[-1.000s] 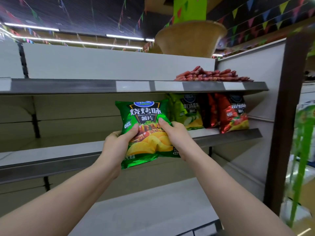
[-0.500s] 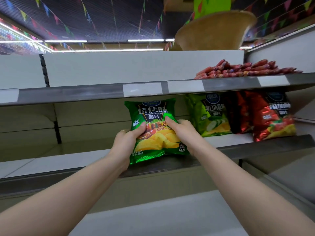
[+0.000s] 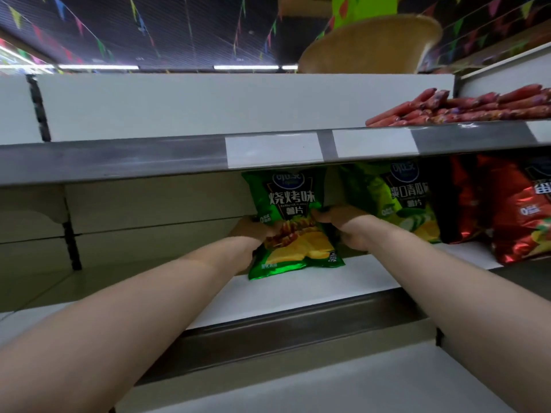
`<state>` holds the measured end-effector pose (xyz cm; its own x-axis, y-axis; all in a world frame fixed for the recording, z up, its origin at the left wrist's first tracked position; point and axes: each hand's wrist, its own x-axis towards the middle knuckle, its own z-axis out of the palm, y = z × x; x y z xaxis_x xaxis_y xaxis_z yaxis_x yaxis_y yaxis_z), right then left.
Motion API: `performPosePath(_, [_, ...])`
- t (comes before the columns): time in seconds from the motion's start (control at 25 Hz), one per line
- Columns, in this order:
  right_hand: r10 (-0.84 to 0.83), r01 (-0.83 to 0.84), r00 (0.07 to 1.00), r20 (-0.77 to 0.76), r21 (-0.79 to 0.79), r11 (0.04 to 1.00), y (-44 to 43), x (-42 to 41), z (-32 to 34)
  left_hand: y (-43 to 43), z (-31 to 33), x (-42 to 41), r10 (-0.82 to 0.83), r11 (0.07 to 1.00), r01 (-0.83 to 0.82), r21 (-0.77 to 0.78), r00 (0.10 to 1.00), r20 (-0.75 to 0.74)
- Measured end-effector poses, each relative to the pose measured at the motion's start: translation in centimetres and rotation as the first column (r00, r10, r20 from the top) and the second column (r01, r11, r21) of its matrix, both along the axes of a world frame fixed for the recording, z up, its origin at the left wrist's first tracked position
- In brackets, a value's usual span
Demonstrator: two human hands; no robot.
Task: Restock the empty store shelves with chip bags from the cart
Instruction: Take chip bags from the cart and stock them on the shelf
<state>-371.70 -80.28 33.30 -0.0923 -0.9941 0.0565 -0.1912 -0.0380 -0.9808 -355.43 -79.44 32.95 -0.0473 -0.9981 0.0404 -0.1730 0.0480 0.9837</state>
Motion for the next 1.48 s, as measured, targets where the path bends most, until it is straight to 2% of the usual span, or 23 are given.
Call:
performPosePath(0.08, [0.026,-0.025,0.998,-0.054,0.014,1.0,-0.7,0.0,0.1,-1.7,-0.3,0.2,0.037,0.999,-0.036,-0.016,0.998,0.053])
performPosePath(0.24, [0.049,-0.05,0.976,-0.214,0.0,0.999,-2.0,-0.1,0.9,-3.6,-0.2,0.1,0.043,0.998,-0.041,-0.044,0.997,0.062])
performPosePath(0.52, [0.076,-0.089,0.939,-0.336,-0.025,0.996,-4.0,-1.3,1.3,-4.7,-0.3,-2.6,0.123,0.984,-0.112,-0.135,0.989,0.079])
performPosePath(0.8, [0.073,-0.1,0.846,-0.529,-0.022,0.995,-5.0,-2.8,1.8,-6.0,-0.9,-4.2,0.232,0.962,-0.203,-0.182,0.959,0.161])
performPosePath(1.04, [0.115,-0.156,0.824,-0.554,-0.028,0.987,-4.5,-3.0,1.5,-5.5,-1.0,-4.9,0.318,0.934,-0.253,-0.251,0.909,0.269])
performPosePath(1.16, [0.105,-0.188,0.73,-0.675,-0.05,0.981,-4.4,-2.8,1.2,-5.2,-1.2,-5.2,0.363,0.924,-0.294,-0.245,0.878,0.313])
performPosePath(1.32, [0.034,-0.191,0.644,-0.765,-0.117,0.975,-3.3,-2.0,1.3,-4.1,-1.5,-5.3,0.469,0.878,-0.414,-0.24,0.841,0.269])
performPosePath(1.4, [-0.053,-0.201,0.612,-0.789,-0.22,0.954,-1.6,-1.1,2.1,-2.7,-1.3,-5.2,0.509,0.856,-0.444,-0.265,0.813,0.281])
performPosePath(1.48, [-0.209,-0.16,0.518,-0.83,-0.334,0.929,0.6,0.4,2.9,-0.7,-0.9,-4.5,0.524,0.841,-0.455,-0.294,0.82,0.231])
